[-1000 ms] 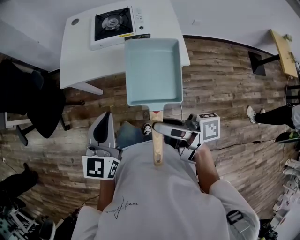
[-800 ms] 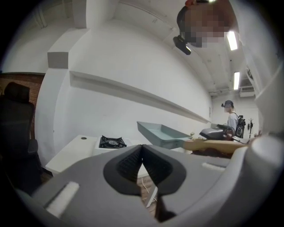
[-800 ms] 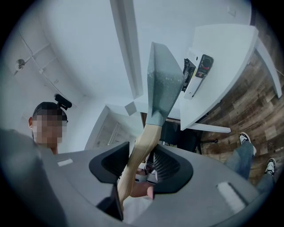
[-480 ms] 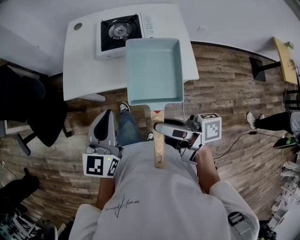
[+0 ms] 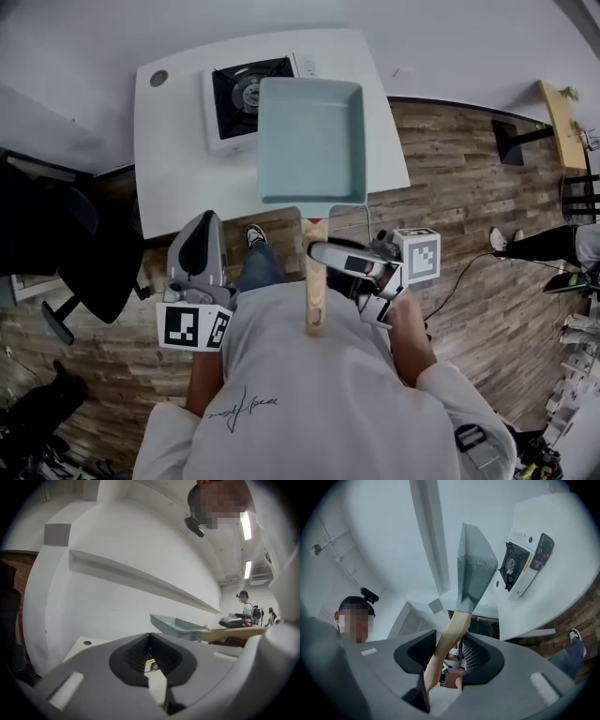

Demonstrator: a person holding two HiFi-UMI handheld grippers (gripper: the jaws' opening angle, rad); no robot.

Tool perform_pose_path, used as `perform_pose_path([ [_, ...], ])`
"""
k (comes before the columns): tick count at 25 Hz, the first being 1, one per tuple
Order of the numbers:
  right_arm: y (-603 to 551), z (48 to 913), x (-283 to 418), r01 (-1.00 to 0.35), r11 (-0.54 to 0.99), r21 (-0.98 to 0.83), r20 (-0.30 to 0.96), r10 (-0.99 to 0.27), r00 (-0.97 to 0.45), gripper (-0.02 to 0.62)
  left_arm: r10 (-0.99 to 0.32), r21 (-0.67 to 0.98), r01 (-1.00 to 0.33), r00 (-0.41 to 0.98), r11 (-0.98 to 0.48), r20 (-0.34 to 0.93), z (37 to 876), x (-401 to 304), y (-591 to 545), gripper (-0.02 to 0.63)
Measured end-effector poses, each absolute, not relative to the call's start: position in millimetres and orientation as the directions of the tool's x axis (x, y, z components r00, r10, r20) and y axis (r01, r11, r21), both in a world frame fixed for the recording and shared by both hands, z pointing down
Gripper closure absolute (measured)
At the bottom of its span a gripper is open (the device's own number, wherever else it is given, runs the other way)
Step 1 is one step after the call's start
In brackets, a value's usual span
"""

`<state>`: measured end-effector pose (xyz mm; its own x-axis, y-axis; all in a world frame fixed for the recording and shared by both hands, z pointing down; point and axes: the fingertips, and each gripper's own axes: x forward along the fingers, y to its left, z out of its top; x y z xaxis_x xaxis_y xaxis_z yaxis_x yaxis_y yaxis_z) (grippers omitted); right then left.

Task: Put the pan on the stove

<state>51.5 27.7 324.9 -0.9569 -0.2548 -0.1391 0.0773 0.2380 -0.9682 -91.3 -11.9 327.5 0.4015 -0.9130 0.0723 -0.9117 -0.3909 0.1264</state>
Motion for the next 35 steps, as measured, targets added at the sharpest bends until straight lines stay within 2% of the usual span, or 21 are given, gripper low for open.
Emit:
perform_pose_path([
  [12, -38.9, 310.5, -10.1, 0.103, 0.271, -0.957, -0.189, -0.315, -0.930, 0.426, -0.883, 0.119, -0.880, 0.468, -0.460, 0.045, 325.3, -149.2, -80.7, 0.601],
  [23, -57.7, 316.7, -19.9, 0.050, 0.272, -0.961, -0.153, -0.371, -0.916, 0.426, -0.865, 0.127, -0.861, 0.500, -0.492, 0.038, 331.4, -170.0, -105.3, 0.601],
  [35, -89.3, 321.2, -24.1, 0.079, 0.274, -0.958, -0.167, -0.317, -0.933, 0.425, -0.891, 0.131, -0.887, 0.452, -0.443, 0.045, 333.4, -184.0, -120.1, 0.601],
])
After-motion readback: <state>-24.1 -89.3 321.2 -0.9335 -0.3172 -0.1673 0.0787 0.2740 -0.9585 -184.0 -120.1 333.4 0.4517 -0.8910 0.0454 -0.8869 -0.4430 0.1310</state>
